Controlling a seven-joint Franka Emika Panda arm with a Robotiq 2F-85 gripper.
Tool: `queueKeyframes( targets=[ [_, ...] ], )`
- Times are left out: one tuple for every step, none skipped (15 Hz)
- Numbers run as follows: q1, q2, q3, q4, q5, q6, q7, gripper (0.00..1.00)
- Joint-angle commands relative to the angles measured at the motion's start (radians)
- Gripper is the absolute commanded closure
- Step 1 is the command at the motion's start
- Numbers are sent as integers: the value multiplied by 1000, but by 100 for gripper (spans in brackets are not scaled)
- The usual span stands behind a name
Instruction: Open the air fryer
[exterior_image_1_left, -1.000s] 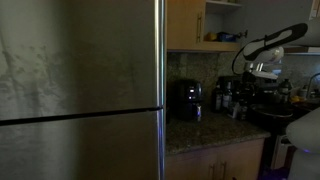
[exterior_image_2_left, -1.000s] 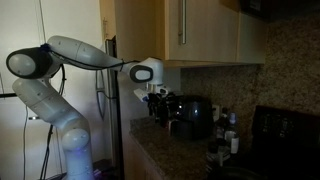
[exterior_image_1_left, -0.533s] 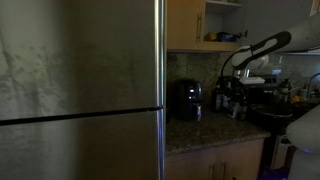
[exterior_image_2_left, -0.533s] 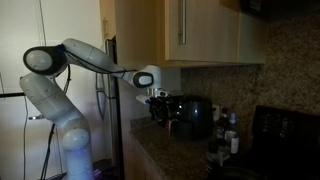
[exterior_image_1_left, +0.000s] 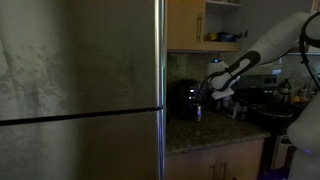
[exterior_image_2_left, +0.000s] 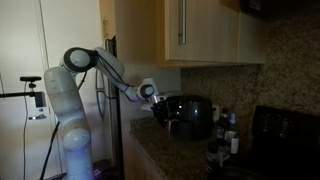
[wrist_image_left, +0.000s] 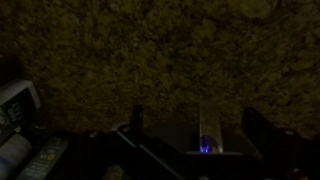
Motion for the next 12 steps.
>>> queueKeyframes(
  targets=[
    [12, 2, -14, 9, -1, -2, 0, 0],
    [1, 48, -3, 31, -40, 19, 66, 0],
    [6, 79, -4, 36, -27, 63, 79, 0],
    [7, 98, -3, 36, -28, 107, 117, 0],
    [14, 120, -6, 39, -4, 154, 132, 0],
    [15, 142, -8, 42, -12, 204, 166, 0],
    [18, 165, -11, 48, -21, 242, 190, 0],
    [16, 189, -17, 56, -60, 286, 241, 0],
    [19, 207, -26, 64, -92, 312, 279, 0],
    [-3, 229, -13, 76, -153, 341, 343, 0],
    [1, 251, -21, 90, -197, 361, 392, 0],
    [7, 270, -33, 112, -268, 368, 478, 0]
  ],
)
